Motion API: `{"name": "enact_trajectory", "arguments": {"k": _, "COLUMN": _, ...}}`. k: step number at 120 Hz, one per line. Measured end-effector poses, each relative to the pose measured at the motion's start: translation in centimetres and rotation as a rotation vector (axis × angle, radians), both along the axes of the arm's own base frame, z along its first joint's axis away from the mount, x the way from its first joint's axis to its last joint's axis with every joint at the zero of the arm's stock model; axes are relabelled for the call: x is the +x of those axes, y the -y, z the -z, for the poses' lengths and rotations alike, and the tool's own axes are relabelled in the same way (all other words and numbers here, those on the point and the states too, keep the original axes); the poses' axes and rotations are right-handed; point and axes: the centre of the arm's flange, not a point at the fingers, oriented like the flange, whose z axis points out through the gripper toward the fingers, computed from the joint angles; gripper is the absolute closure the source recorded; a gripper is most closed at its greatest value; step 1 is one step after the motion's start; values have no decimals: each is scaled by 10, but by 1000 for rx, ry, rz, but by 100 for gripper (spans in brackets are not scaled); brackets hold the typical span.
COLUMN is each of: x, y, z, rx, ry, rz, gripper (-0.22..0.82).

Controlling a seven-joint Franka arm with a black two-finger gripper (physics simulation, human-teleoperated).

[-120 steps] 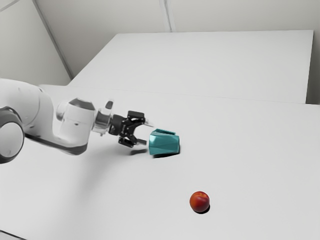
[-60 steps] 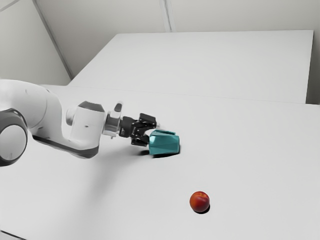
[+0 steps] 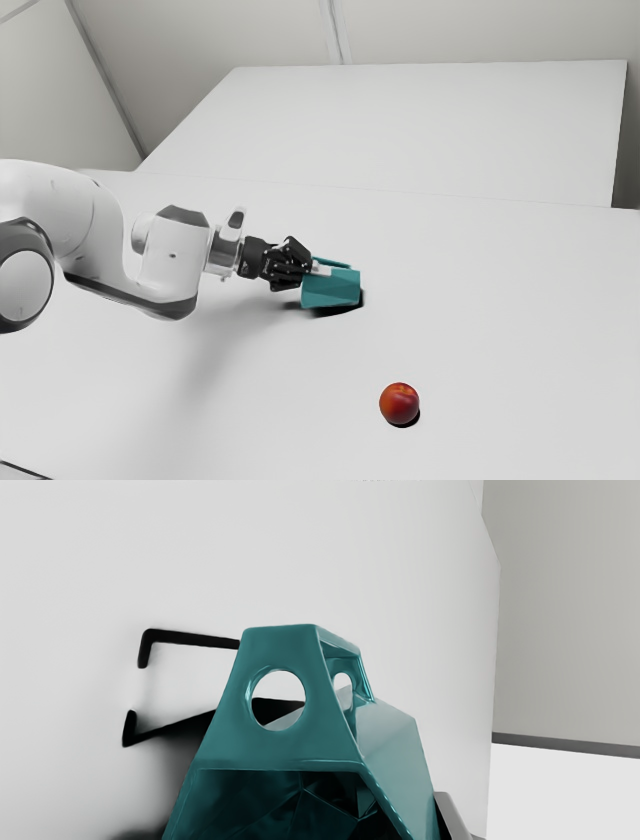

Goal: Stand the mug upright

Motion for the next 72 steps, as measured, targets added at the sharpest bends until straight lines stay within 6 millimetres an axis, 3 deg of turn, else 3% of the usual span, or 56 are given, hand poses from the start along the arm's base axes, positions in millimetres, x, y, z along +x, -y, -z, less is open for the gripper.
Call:
{"name": "enact_trajectory", "arguments": {"k": 13, "x": 8, "y": 2, "z": -17, "rx": 5, "ry": 38, "rz": 12, "gripper": 76}}
{"name": "enact_trajectory", "arguments": {"k": 29, "x": 23, "y": 8, "z": -60, "rx": 71, "ry": 115, "rz": 88, "gripper": 77}}
{"name": "enact_trajectory", "arguments": {"k": 33, "x": 30, "y": 8, "z": -75, "rx": 116, "ry": 139, "rz": 129, "gripper": 77}}
{"name": "enact_trajectory", "arguments": {"k": 42, "x": 54, "y": 10, "z": -133, "rx": 329, "ry": 221, "rz": 296, "gripper": 77}}
{"name": "enact_trajectory", "arguments": {"k": 47, "x": 59, "y": 11, "z": -150, "rx": 455, "ry": 224, "rz": 388, "gripper": 78}}
{"name": "enact_trajectory", "arguments": {"k": 61, "x": 62, "y": 36, "z": -163, "rx": 821, "ry": 178, "rz": 643, "gripper": 78}}
{"name": "enact_trajectory", "arguments": {"k": 72, "x": 61, "y": 45, "z": -138, "rx": 1012, "ry": 90, "rz": 748, "gripper": 78}}
